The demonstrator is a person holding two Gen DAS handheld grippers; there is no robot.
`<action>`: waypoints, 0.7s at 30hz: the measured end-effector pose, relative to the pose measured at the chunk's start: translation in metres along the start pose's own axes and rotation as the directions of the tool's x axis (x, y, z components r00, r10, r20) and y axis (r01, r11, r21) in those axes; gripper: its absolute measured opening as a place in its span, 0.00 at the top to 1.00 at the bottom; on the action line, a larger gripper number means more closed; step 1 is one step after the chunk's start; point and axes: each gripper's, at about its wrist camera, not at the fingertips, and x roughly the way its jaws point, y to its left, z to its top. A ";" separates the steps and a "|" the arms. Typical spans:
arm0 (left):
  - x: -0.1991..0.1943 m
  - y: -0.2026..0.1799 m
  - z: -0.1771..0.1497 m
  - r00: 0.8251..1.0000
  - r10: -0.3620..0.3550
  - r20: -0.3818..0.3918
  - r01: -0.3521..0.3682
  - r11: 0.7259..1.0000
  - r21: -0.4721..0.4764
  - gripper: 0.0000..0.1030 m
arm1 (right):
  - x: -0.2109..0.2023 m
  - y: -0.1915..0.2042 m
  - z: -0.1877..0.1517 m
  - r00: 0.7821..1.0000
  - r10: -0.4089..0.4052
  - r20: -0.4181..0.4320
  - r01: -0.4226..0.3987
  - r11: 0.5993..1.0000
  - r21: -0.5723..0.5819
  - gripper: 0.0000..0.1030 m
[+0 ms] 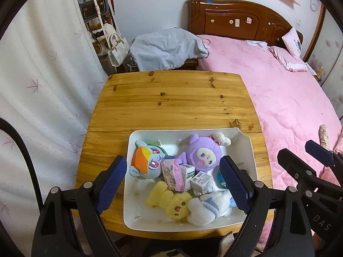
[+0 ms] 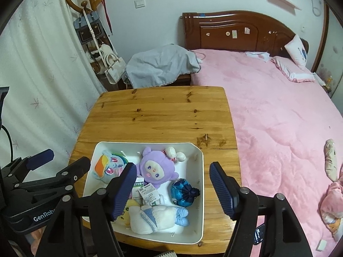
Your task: Organize objects
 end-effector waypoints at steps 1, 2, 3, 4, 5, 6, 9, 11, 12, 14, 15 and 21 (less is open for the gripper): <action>0.000 0.000 0.000 1.000 0.001 -0.001 -0.001 1.000 0.001 0.12 | 0.001 0.000 0.000 1.000 -0.001 -0.004 0.001 1.000 0.001 0.29; 0.000 0.000 -0.001 1.000 0.000 -0.002 0.000 1.000 0.002 0.12 | 0.002 0.000 -0.001 1.000 -0.001 -0.009 0.001 1.000 0.003 0.29; 0.001 0.000 -0.001 1.000 0.000 -0.004 0.000 1.000 0.004 0.12 | 0.002 0.000 -0.002 1.000 0.000 -0.015 0.000 1.000 0.005 0.29; 0.001 -0.001 -0.002 1.000 0.000 -0.007 0.000 1.000 0.007 0.12 | 0.003 0.000 -0.002 1.000 0.000 -0.019 0.000 1.000 0.007 0.29; 0.001 -0.001 -0.003 1.000 0.001 -0.008 -0.001 1.000 0.011 0.12 | 0.003 -0.001 -0.003 1.000 0.000 -0.023 0.000 1.000 0.008 0.29; 0.001 -0.002 -0.004 1.000 0.006 -0.009 -0.006 1.000 0.014 0.12 | 0.003 -0.001 -0.003 1.000 -0.001 -0.025 0.002 1.000 0.011 0.29; 0.001 -0.002 -0.005 1.000 0.004 -0.009 -0.004 1.000 0.016 0.12 | 0.003 -0.002 -0.003 1.000 -0.002 -0.028 0.002 1.000 0.020 0.29; 0.001 -0.001 -0.005 1.000 0.010 -0.007 -0.010 1.000 0.016 0.12 | 0.004 -0.001 -0.004 0.999 -0.001 -0.032 0.002 1.000 0.022 0.29; 0.001 -0.001 -0.005 1.000 0.010 -0.008 -0.010 1.000 0.015 0.12 | 0.004 0.000 -0.004 0.999 -0.001 -0.034 0.002 1.000 0.022 0.29; 0.001 0.000 -0.006 1.000 0.010 -0.008 -0.010 1.000 0.013 0.12 | 0.004 0.000 -0.004 0.999 -0.001 -0.036 0.001 1.000 0.021 0.29; 0.000 0.000 -0.006 1.000 0.010 -0.008 -0.010 1.000 0.013 0.12 | 0.004 0.001 -0.005 0.999 0.000 -0.037 0.001 1.000 0.020 0.29; 0.000 0.003 -0.007 1.000 0.011 -0.011 -0.011 1.000 0.010 0.12 | 0.005 0.002 -0.005 0.999 0.006 -0.049 -0.004 1.000 0.025 0.29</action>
